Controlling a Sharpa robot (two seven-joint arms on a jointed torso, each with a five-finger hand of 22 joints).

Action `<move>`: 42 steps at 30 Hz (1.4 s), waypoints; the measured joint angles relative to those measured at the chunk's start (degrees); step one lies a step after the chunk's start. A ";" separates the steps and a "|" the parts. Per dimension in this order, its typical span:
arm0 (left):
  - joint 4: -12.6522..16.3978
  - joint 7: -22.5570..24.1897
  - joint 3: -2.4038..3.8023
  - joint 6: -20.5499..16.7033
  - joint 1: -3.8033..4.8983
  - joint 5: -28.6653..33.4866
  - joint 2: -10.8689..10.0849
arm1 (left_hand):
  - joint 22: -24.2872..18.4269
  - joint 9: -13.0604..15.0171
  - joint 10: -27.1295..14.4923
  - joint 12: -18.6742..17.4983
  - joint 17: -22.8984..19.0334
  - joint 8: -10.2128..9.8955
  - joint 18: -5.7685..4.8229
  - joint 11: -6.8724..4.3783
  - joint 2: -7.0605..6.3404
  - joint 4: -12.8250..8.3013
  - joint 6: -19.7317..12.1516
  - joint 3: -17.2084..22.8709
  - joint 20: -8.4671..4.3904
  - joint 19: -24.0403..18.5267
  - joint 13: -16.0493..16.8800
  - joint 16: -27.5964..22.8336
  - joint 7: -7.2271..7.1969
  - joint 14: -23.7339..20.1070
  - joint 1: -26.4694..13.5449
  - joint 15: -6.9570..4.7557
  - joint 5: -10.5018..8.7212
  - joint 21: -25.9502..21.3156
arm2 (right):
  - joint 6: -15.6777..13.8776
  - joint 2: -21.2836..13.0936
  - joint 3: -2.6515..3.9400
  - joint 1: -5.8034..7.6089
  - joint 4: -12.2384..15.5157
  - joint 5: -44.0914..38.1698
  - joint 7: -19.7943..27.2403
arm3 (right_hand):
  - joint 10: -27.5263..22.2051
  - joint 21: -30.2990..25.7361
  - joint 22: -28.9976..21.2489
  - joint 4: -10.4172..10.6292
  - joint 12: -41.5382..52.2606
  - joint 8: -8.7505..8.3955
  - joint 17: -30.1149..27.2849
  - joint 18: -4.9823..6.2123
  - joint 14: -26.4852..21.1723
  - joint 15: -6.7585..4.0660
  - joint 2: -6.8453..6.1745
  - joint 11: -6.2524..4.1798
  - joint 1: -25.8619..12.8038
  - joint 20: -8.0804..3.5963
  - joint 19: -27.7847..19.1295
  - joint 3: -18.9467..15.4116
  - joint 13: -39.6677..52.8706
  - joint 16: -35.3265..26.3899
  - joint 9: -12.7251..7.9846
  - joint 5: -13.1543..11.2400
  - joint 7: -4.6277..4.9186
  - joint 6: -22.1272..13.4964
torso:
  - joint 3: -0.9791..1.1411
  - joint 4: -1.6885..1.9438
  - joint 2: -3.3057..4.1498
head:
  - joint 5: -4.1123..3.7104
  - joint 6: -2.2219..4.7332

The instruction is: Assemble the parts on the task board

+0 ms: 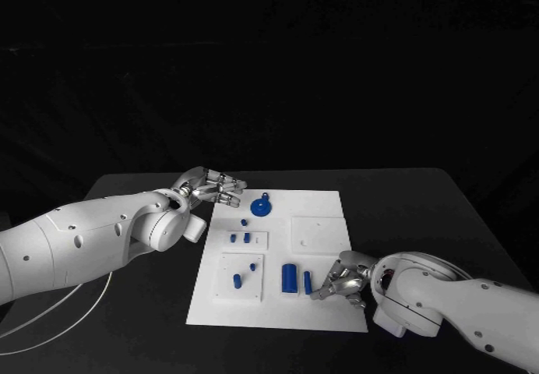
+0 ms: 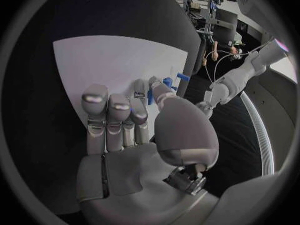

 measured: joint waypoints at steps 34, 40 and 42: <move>0.04 -1.08 0.00 0.83 0.00 0.01 -0.11 | 0.05 0.00 0.00 0.00 0.00 0.00 0.00 0.00 0.00 -0.32 0.00 0.35 0.00 0.00 0.00 0.00 0.00 0.00 0.00 0.00 0.00 0.00 | 1.14 -1.01 0.03 -0.10 -0.45 4.32 2.89 | -0.01 -0.23 0.00 4.93 0.00 -0.26 -0.06 0.00 -0.03 0.03 -3.09 0.00 2.34 0.00 0.00 -3.65 -0.11 0.00 0.03 -0.04 0.68 -0.78 | 0.03 0.03 0.02 | 0.14 0.34; -0.07 -0.85 -0.01 0.75 0.00 0.08 -0.01 | 0.15 0.00 0.00 0.00 0.00 0.00 0.00 0.00 0.00 -0.32 0.00 0.35 0.00 0.00 0.00 0.00 0.00 0.00 0.00 0.00 0.00 0.00 | 0.23 -0.94 1.14 -0.16 -2.70 5.73 6.11 | -0.18 -0.23 0.00 5.25 0.28 -0.26 0.05 0.00 -0.03 0.03 -2.75 0.47 2.65 0.00 0.00 -5.94 0.56 0.00 0.31 1.56 1.74 -3.65 | 0.00 0.01 -0.04 | -0.25 1.62; -0.15 -0.63 -0.01 0.66 0.00 0.17 0.09 | 0.15 0.00 0.00 0.00 0.00 0.00 0.00 0.00 0.00 -0.32 0.00 0.34 0.00 0.00 0.00 0.00 0.00 0.00 0.00 0.00 0.00 0.00 | -0.26 -0.79 1.98 -0.16 -4.49 6.64 8.15 | -0.24 -0.23 0.00 4.68 0.28 -0.51 0.07 0.00 -0.03 0.03 -1.97 0.66 2.59 0.00 0.00 -6.86 0.59 0.00 0.45 2.37 2.07 -4.16 | -0.04 0.00 -0.09 | -0.42 2.45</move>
